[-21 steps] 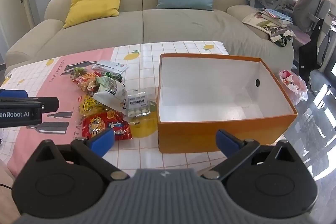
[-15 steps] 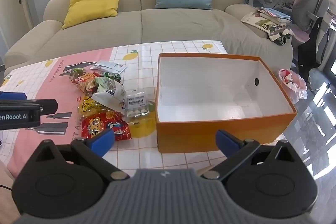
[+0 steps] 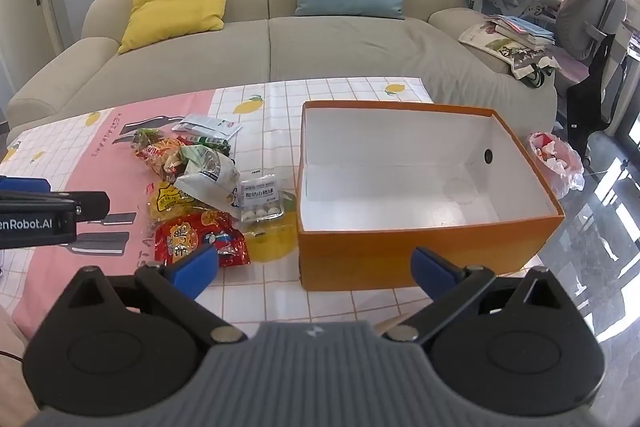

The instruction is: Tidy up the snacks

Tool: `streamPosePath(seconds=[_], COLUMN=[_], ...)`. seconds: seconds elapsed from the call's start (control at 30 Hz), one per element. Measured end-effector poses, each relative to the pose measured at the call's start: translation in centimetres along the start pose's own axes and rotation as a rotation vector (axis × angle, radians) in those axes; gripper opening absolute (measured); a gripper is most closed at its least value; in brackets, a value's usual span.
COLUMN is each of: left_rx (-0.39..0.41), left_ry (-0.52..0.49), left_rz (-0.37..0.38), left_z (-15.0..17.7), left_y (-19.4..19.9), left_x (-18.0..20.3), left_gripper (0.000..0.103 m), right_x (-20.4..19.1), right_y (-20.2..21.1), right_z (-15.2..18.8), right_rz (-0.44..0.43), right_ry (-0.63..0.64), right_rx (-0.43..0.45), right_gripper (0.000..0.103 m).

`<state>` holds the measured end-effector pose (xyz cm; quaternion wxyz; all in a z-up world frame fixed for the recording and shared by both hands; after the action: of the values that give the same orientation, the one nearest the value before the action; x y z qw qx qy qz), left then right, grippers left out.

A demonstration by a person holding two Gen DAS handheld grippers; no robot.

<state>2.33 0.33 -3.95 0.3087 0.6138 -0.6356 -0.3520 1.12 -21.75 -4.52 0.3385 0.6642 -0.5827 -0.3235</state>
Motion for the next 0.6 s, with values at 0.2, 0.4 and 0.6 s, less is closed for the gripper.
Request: streamPosePath(seconds=[0.2,0.4,0.6], left_rx=[-0.008,-0.01,-0.013], left_ry=[0.003,0.002,0.004], left_rz=[0.0,0.003,0.004], left_z=[-0.07,0.02,0.1], left_y=[-0.01,-0.02,0.01], left_x=[0.23,0.32,0.4], left_gripper=[0.089,0.089,0.089], right_x=[-0.16,-0.13,0.01], right_y=[0.05,0.05,0.01], right_z=[0.15,0.19,0.39], right_rz=[0.005,0.006,0.008], right_ry=[0.003,0.002,0.0], right_rx=[-0.001,-0.003,-0.005], right_gripper=[0.1,0.1,0.1])
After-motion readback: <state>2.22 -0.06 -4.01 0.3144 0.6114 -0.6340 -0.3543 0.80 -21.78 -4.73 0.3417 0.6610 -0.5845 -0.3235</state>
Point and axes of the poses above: each gripper's, at about its wrist camera, not at the fingertips, and y roughly against the way its jaws point, x to its right, z to its underside, the point moved 4 cm from there along -y, roughly the way its jaws point, and after that the axes turned 9 degrees about -x, right-handed, at the moved point
